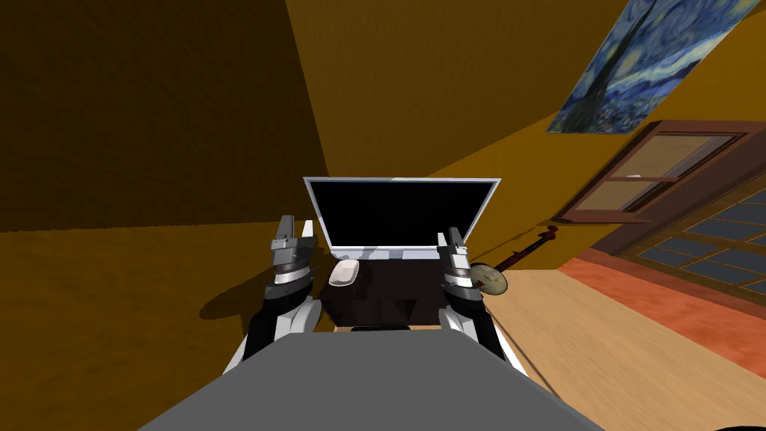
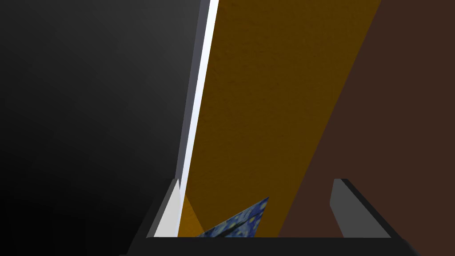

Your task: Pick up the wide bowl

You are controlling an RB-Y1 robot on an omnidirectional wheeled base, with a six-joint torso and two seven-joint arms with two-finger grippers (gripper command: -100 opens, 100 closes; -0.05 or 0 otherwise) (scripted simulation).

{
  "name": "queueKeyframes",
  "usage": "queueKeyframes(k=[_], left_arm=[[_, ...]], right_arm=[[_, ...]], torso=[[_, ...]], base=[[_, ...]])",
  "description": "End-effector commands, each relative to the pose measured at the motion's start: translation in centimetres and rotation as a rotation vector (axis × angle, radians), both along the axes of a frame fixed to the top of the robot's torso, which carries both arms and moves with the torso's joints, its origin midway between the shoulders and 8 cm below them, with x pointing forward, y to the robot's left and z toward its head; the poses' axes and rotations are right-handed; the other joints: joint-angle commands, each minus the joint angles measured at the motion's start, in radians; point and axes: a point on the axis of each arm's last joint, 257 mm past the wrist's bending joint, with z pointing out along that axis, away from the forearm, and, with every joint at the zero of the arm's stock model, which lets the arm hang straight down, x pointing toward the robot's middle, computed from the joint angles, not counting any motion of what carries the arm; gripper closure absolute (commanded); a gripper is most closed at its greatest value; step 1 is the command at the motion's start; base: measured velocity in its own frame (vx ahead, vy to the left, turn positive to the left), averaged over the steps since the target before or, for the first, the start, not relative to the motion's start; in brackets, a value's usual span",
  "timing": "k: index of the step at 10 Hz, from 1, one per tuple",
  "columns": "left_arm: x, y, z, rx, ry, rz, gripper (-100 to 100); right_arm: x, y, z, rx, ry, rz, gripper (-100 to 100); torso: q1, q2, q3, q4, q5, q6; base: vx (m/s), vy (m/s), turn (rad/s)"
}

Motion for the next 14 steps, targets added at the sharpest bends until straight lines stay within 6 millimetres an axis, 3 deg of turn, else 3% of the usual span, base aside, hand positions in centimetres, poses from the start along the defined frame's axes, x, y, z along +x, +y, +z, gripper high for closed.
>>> queueKeyframes(k=[1, 7, 8, 13, 14], left_arm=[[0.7, -0.7, -0.5, 0.034, 0.024, -0.025, -100], [6.1, -2.9, -5.1, 0.108, 0.212, -0.117, -100], [6.2, -2.9, -5.2, 0.107, 0.215, -0.117, -100], [10.7, -3.9, -9.8, 0.109, 0.379, -0.158, -100], [10.9, -3.9, -10.0, 0.108, 0.389, -0.156, -100]], right_arm=[[0.0, 0.0, 0.0, 0.000, 0.000, 0.000, 0], [0.0, 0.0, 0.0, 0.000, 0.000, 0.000, 0], [0.0, 0.0, 0.0, 0.000, 0.000, 0.000, 0], [0.0, 0.0, 0.0, 0.000, 0.000, 0.000, 0], [0.0, 0.0, 0.0, 0.000, 0.000, 0.000, 0]], torso=[[0.000, 0.000, 0.000, 0.000, 0.000, 0.000], [-0.002, 0.006, 0.004, 0.001, 0.000, 0.000], [-0.002, 0.007, 0.004, 0.002, 0.000, 0.000], [-0.001, 0.004, 0.002, 0.001, 0.000, 0.000], [-0.001, 0.004, 0.002, 0.001, 0.000, 0.000]], base=[[-0.021, -0.006, 0.046], [-0.081, -0.025, 0.107], [-0.065, -0.019, 0.046], [-0.063, -0.013, 0.100], [-0.054, -0.013, 0.052]])
